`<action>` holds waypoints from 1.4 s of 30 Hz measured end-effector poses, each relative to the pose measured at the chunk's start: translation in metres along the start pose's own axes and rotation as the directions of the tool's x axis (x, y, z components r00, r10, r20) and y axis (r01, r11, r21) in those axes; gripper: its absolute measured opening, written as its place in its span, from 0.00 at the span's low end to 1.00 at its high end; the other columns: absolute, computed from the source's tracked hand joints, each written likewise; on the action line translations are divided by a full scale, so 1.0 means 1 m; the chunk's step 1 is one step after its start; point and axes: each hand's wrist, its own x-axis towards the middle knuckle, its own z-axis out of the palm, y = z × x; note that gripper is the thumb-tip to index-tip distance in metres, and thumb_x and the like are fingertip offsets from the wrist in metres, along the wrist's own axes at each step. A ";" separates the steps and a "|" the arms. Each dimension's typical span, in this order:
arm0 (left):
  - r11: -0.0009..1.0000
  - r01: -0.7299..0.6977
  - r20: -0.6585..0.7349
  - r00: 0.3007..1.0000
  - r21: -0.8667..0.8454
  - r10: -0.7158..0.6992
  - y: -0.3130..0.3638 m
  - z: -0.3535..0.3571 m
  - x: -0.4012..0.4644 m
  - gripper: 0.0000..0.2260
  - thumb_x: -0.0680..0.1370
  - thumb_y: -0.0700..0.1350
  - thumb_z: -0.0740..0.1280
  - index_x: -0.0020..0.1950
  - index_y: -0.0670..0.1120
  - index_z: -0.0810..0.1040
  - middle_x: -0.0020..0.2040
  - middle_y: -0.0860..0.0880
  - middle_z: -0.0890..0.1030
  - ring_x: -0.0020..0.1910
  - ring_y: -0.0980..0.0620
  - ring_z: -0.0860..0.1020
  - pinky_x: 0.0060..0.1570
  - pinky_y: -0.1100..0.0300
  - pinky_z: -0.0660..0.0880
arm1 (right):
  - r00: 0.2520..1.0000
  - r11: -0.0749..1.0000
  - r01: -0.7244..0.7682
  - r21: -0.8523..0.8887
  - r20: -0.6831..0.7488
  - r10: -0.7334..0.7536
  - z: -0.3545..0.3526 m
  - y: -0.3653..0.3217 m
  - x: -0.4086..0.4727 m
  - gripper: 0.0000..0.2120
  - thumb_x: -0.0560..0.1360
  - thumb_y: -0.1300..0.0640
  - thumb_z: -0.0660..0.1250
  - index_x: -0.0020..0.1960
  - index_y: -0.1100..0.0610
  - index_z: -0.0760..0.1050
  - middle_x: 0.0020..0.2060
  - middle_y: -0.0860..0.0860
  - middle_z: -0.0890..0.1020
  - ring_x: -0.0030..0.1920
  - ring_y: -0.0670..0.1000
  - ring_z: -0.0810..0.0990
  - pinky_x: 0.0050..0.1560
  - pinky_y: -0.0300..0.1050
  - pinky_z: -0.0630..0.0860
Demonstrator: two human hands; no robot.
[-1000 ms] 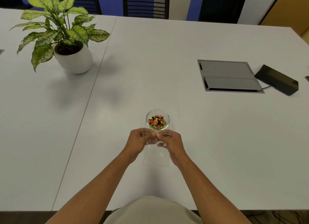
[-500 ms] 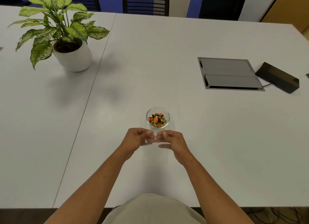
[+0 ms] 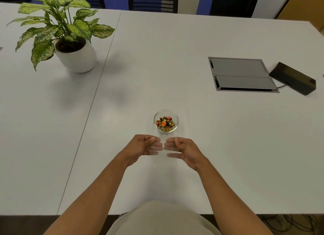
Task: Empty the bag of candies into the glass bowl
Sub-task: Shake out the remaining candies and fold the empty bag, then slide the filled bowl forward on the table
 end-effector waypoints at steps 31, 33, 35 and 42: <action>0.911 0.210 -0.398 0.916 0.356 -0.056 -0.052 -0.001 0.054 0.13 0.75 0.39 0.71 0.58 0.36 0.80 0.46 0.41 0.84 0.40 0.47 0.82 0.50 0.53 0.81 | 0.902 0.933 -0.190 -0.305 -0.429 0.044 -0.035 0.057 0.045 0.16 0.75 0.56 0.70 0.61 0.60 0.79 0.52 0.54 0.82 0.53 0.52 0.79 0.54 0.47 0.78; 0.904 0.199 -0.420 0.907 0.377 -0.025 -0.047 -0.003 0.057 0.15 0.75 0.41 0.72 0.60 0.38 0.80 0.49 0.40 0.84 0.43 0.46 0.82 0.54 0.51 0.80 | 0.889 0.871 -0.199 -0.449 -0.457 -0.033 -0.037 0.050 0.047 0.21 0.74 0.52 0.72 0.64 0.60 0.77 0.57 0.55 0.82 0.58 0.53 0.79 0.64 0.48 0.74; 0.917 0.165 -0.437 0.899 0.363 0.012 -0.039 -0.005 0.061 0.16 0.76 0.43 0.71 0.62 0.39 0.79 0.53 0.40 0.84 0.46 0.45 0.83 0.57 0.49 0.79 | 0.869 0.847 -0.174 -0.502 -0.483 -0.108 -0.037 0.042 0.050 0.21 0.75 0.52 0.71 0.65 0.60 0.76 0.59 0.55 0.81 0.60 0.55 0.79 0.65 0.50 0.73; 0.987 0.024 -0.411 0.911 0.157 0.043 -0.006 -0.001 0.080 0.21 0.79 0.46 0.66 0.71 0.44 0.72 0.69 0.44 0.75 0.52 0.52 0.79 0.64 0.46 0.75 | 0.865 0.995 0.032 -0.100 -0.495 -0.077 -0.029 0.010 0.075 0.17 0.80 0.58 0.63 0.68 0.57 0.73 0.66 0.56 0.75 0.62 0.54 0.76 0.56 0.50 0.80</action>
